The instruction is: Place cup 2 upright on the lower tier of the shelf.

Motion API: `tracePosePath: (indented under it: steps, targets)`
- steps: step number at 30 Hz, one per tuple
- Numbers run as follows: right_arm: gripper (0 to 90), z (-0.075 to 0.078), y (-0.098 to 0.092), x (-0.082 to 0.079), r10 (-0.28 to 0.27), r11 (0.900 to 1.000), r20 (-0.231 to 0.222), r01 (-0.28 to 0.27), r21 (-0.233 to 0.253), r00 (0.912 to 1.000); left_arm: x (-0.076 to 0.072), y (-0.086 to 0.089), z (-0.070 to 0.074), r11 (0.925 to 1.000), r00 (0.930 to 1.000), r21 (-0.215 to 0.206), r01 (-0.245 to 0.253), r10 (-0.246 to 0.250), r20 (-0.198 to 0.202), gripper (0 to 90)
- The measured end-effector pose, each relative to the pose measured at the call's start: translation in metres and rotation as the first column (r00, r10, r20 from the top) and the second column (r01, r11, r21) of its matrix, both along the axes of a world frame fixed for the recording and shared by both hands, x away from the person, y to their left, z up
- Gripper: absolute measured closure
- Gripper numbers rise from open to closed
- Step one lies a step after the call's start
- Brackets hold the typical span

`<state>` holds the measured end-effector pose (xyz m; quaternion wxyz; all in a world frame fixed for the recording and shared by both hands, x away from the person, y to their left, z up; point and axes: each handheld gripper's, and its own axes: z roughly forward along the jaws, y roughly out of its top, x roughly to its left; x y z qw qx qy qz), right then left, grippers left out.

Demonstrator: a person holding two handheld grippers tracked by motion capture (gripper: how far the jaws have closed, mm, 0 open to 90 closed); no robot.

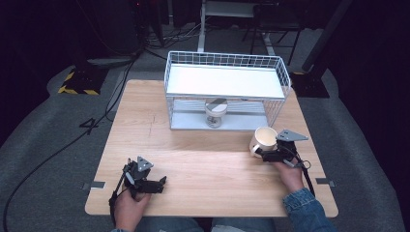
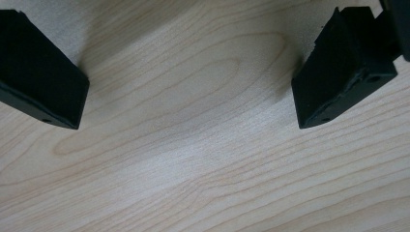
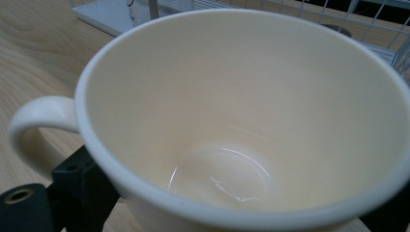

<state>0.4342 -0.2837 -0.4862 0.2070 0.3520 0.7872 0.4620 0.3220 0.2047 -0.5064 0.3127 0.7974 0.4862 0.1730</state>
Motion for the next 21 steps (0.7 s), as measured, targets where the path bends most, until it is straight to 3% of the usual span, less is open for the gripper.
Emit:
tracePosePath:
  steps: [12, 21]
  targets:
    - [8.0, 0.027, -0.007, -0.018, -0.018, 1.0, -0.027, 0.018, -0.004, 0.9995, 0.004, 0.0, 0.0, 0.9999, 0.9999, 0.002, 0.013, -0.013, -0.004, 0.3]
    - [8.0, 0.051, -0.003, -0.026, 0.004, 1.0, -0.008, -0.004, 0.001, 1.0, 0.005, -0.001, 0.0, 1.0, 1.0, -0.002, 0.008, -0.008, -0.002, 0.3]
